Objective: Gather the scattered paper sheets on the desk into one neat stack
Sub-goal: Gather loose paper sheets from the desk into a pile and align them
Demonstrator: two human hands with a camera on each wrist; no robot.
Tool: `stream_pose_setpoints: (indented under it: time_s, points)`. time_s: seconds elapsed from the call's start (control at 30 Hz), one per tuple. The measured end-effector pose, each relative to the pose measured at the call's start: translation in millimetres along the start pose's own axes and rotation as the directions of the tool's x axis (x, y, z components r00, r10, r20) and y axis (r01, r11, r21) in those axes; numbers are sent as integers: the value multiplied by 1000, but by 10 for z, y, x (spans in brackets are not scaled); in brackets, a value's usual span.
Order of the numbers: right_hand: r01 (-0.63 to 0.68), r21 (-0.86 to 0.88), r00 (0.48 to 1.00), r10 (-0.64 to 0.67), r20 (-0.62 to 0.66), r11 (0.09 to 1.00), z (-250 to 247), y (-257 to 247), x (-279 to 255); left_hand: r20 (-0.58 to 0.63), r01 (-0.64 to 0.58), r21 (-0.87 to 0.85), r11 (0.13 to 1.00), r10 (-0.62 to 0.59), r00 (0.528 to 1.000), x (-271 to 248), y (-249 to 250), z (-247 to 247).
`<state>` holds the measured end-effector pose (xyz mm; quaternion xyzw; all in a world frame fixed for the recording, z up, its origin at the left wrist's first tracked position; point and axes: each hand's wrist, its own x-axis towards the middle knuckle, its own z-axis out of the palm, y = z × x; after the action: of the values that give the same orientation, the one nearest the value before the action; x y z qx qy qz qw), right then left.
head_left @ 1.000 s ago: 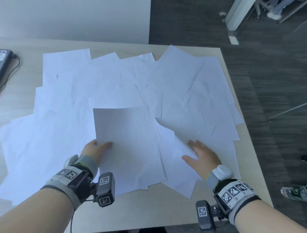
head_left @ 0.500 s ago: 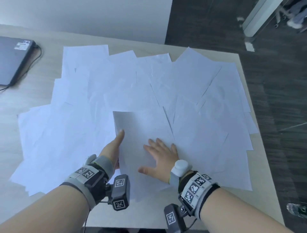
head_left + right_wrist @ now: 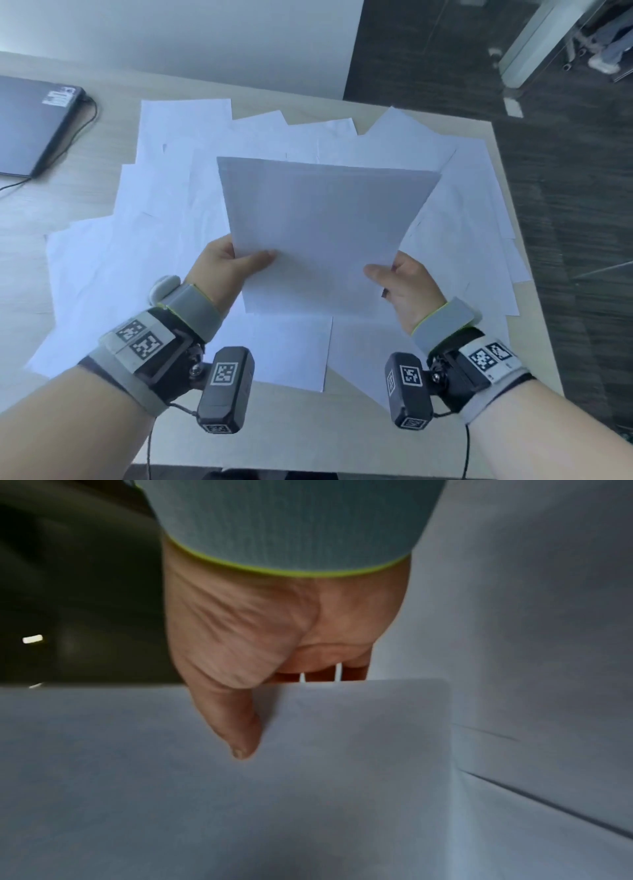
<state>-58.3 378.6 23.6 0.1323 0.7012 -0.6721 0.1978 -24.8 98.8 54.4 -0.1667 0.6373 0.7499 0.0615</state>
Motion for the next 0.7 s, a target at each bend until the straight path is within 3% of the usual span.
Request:
stream_pose_setpoints:
  time_s: [0.13,0.27,0.33,0.47,0.53,0.6,0.7]
  points:
    - [111,-18,994,-111,9,994,-7,-189,-62,59,-95,39,995,93,994,21,221,47]
    - [21,-115,997,-12,81,993,27,32,-123,63,10,226,974,-25,998,3,94,73]
    - [-66,-216,998,70,11,974,80,165,-129,21,37,305,952,-46,999,-25,-13,96]
    - [-102,-261,993,81,-90,960,8,234,-145,-11,83,226,971,-83,997,-65,-98,203]
    - [-62,-218,996,47,-75,974,-70,200,-231,-11,100,244,964,-101,995,-33,-130,275]
    - [-26,-155,994,9,-107,988,-192,244,-266,-57,114,406,907,-99,993,31,-193,309]
    - [-70,-94,956,39,-292,993,-513,456,-254,-104,148,665,732,-105,989,85,-330,358]
